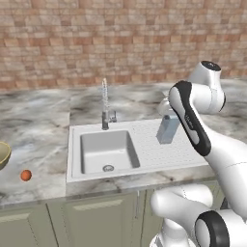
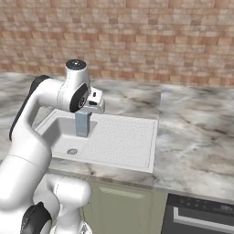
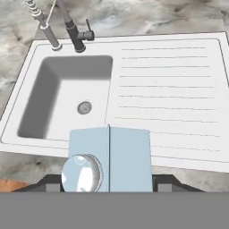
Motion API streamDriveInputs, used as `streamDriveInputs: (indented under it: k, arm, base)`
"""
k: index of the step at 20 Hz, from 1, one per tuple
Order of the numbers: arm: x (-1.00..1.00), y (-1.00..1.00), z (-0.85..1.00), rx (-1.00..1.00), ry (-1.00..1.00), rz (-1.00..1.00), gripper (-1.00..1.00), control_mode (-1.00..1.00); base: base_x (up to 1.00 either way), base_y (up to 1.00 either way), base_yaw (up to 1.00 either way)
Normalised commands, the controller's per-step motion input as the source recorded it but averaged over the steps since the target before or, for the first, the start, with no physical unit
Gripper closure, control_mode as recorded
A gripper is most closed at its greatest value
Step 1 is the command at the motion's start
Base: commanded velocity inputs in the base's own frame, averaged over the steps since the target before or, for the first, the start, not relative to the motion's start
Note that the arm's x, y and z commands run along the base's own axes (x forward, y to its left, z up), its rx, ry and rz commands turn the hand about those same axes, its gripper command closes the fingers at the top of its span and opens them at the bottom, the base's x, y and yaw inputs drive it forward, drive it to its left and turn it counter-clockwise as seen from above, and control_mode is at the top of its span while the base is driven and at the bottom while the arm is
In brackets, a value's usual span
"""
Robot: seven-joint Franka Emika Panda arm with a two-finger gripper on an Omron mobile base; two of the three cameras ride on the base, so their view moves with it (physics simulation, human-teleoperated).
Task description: Gather the eggs and milk located in the vicinity of the sink area and place them right next to the bowl.
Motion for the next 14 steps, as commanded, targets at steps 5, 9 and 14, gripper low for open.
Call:
streamDriveInputs:
  k: [5, 9, 14]
  arm:
    - [0.0, 0.0, 0.0, 0.0, 0.0, 0.0, 1.0, 1.0]
    - [0.0, 0.0, 0.0, 0.0, 0.0, 0.0, 1.0, 1.0]
    - [0.0, 0.0, 0.0, 0.0, 0.0, 0.0, 1.0, 1.0]
  base:
    - [-0.18, 0.59, 0.0]
    - [-0.15, 0.63, 0.0]
    - [-0.11, 0.65, 0.0]
